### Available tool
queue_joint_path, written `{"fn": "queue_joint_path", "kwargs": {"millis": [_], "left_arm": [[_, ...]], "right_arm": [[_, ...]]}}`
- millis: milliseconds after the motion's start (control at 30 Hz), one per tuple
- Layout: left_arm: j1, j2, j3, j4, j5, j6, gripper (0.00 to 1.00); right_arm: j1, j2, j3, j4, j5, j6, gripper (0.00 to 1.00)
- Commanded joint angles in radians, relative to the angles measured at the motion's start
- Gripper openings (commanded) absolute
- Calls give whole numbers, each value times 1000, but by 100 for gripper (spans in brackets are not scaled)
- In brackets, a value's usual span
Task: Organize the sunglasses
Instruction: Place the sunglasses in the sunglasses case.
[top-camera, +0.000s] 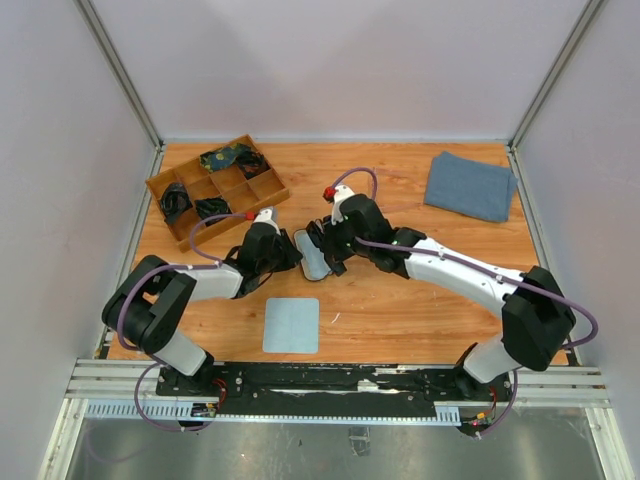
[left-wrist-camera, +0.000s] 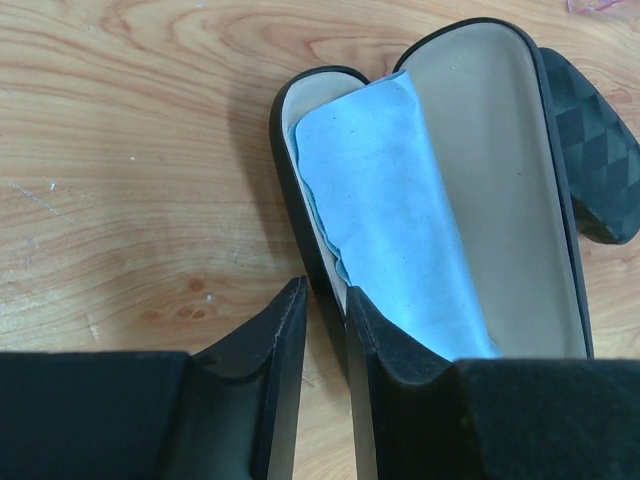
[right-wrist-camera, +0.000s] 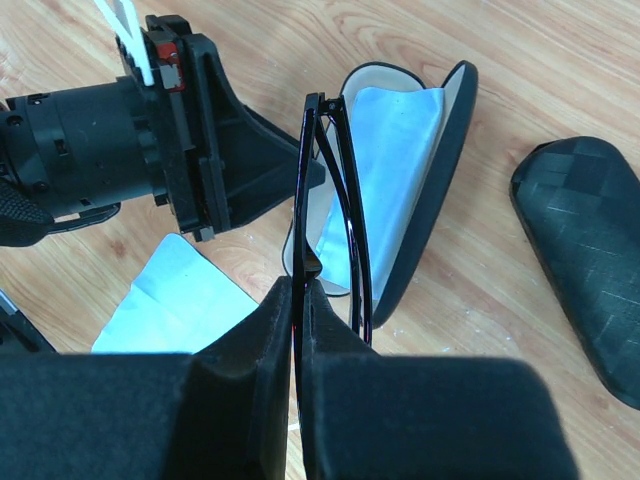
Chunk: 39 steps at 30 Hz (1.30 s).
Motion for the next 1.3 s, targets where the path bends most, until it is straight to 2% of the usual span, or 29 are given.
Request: {"fn": "queue_joint_path", "kwargs": {"millis": [0, 467, 1267], "left_arm": [[12, 21, -14, 42, 0, 1, 27], [15, 45, -28, 73, 21, -2, 19], [15, 23, -61, 99, 49, -41, 17]], "right_arm": [[38, 19, 39, 36, 75, 48, 1], [73, 109, 89, 70, 155, 161, 1], [112, 194, 189, -4, 220, 236, 1]]}}
